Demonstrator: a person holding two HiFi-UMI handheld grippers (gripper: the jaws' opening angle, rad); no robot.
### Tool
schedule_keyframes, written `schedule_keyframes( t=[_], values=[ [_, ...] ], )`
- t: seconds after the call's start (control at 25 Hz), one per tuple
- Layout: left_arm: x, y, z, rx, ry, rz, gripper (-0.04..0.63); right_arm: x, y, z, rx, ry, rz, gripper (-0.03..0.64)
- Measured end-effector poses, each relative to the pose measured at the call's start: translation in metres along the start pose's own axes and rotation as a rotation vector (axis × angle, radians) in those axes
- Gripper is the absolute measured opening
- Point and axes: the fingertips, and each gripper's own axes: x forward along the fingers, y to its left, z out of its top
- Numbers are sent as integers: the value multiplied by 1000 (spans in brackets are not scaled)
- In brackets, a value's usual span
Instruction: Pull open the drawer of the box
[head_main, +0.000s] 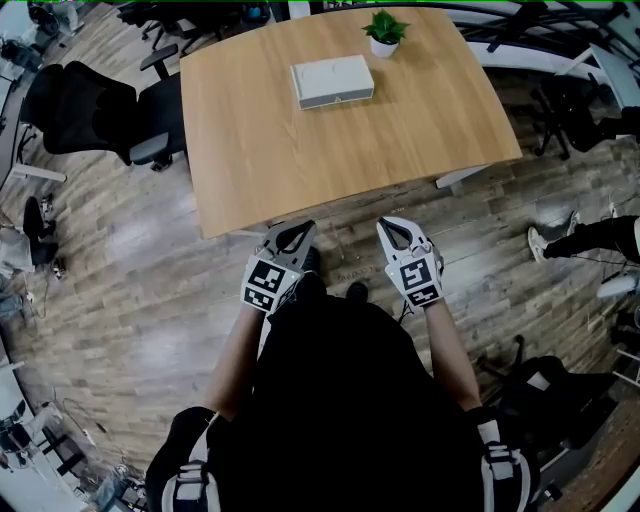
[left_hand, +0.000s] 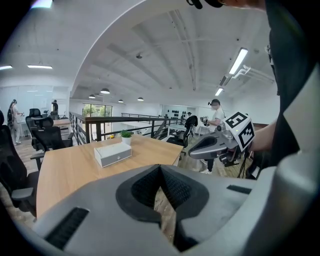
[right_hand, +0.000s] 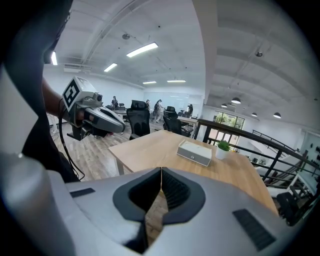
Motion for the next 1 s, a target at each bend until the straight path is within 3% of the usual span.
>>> schedule_keyframes(
  t=[1.0],
  values=[
    [10, 94, 6, 45, -3, -98, 21, 72, -4, 35, 69, 24, -108, 25]
  ],
)
